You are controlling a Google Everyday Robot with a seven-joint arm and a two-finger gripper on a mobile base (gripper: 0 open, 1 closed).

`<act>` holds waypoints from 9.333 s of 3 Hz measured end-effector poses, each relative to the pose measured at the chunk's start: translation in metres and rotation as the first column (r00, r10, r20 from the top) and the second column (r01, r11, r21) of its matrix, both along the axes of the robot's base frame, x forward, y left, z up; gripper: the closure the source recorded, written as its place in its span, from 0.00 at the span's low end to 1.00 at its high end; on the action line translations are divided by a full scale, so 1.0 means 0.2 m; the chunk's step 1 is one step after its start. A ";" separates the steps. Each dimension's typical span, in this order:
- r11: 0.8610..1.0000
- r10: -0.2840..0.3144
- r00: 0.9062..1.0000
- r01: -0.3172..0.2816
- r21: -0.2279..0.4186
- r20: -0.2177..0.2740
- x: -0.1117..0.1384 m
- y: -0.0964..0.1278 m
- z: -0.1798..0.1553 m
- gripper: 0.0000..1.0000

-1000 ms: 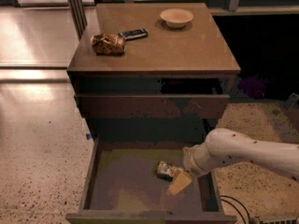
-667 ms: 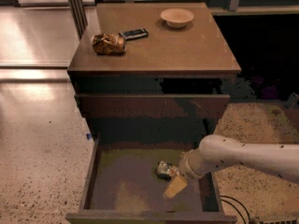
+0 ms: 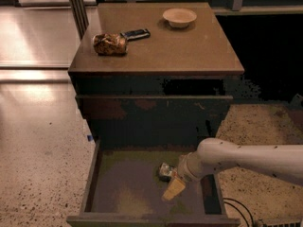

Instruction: Pick 7up can from bottom drawer and place on counter

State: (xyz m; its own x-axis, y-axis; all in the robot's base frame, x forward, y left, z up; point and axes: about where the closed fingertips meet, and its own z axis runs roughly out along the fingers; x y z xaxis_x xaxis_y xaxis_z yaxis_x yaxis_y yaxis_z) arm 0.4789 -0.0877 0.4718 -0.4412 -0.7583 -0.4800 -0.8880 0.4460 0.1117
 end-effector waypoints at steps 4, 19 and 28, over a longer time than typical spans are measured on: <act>0.994 -0.089 0.995 0.087 -0.066 -0.033 0.27 0.02 -0.43 0.00; 0.981 -0.078 0.993 0.092 0.173 -0.088 0.19 -0.03 0.26 1.00; 0.847 0.155 0.931 -0.298 0.441 0.331 0.88 0.10 2.29 1.00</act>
Offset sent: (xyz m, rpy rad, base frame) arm 0.0454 0.0254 -0.0863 -0.0177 0.0325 -0.0467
